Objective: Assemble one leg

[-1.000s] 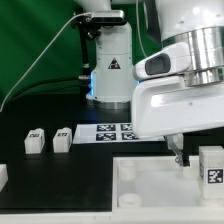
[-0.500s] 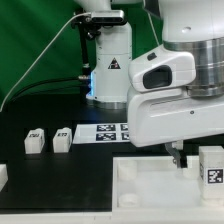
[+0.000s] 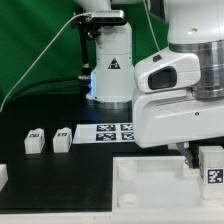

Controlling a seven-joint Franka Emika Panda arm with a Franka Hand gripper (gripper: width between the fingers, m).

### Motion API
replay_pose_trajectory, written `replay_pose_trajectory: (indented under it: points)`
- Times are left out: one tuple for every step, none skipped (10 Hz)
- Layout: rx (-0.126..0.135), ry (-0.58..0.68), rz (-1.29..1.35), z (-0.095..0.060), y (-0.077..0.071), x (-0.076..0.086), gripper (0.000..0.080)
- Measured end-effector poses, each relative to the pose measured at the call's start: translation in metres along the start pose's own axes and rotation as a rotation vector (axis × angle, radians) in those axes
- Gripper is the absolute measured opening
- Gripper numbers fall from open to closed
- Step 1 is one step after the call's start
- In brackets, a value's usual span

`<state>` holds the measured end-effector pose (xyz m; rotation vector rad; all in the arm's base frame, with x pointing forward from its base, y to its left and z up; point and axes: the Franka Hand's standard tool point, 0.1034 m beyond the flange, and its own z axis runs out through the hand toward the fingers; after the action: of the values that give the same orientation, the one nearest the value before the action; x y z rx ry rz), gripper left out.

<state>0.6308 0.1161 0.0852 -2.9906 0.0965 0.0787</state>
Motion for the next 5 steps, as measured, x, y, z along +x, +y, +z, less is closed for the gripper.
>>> replay_pose_trajectory:
  points:
    - [-0.002,0.001,-0.003,-0.0004,0.0016,0.0005,0.0392]
    - [-0.002,0.002,0.02,-0.0005,0.0026,0.0008,0.0298]
    - [-0.002,0.002,0.119,-0.0006,0.0031,0.001,0.0298]
    - [-0.002,0.003,0.229,-0.0007,0.0036,0.0011,0.0298]
    - [0.003,0.011,0.328,0.0,0.0044,0.0019,0.0298]
